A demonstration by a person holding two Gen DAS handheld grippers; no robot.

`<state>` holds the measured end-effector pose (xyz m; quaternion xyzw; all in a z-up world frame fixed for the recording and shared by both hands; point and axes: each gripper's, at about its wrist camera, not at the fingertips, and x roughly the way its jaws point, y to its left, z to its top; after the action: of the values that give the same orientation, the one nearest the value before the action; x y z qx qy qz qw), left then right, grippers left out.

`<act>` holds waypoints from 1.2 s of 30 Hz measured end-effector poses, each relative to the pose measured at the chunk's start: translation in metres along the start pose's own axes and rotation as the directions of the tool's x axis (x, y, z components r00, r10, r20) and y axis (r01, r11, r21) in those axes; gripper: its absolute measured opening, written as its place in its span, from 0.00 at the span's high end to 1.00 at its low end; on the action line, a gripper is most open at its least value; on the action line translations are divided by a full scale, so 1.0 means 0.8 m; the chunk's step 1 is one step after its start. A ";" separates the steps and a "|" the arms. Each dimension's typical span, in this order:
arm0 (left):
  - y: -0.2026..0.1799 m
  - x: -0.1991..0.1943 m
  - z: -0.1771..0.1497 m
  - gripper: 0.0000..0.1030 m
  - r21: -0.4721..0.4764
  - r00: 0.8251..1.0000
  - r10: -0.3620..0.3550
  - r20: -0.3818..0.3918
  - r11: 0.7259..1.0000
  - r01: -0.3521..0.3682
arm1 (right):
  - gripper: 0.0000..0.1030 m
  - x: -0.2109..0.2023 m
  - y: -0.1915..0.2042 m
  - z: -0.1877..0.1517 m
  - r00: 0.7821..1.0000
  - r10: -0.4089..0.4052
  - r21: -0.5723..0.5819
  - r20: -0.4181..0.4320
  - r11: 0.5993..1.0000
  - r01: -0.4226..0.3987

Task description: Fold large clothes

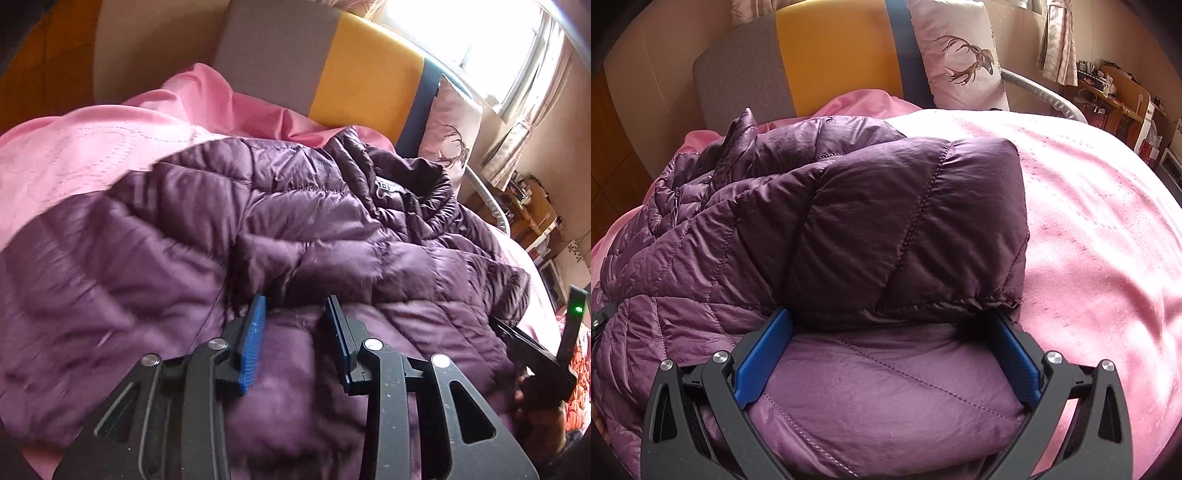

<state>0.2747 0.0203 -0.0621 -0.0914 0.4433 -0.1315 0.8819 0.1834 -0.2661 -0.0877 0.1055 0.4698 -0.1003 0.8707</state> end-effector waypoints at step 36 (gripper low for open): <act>0.337 -0.289 -0.220 0.27 -0.730 0.961 0.188 0.202 0.683 0.020 | 0.02 -0.117 0.039 -0.150 0.986 0.165 -0.125 0.015 0.979 -0.162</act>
<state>0.0411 0.3407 -0.0655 -0.4282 0.3427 0.1087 0.8291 0.0456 -0.1955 -0.0707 0.0887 0.4539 -0.0006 0.8866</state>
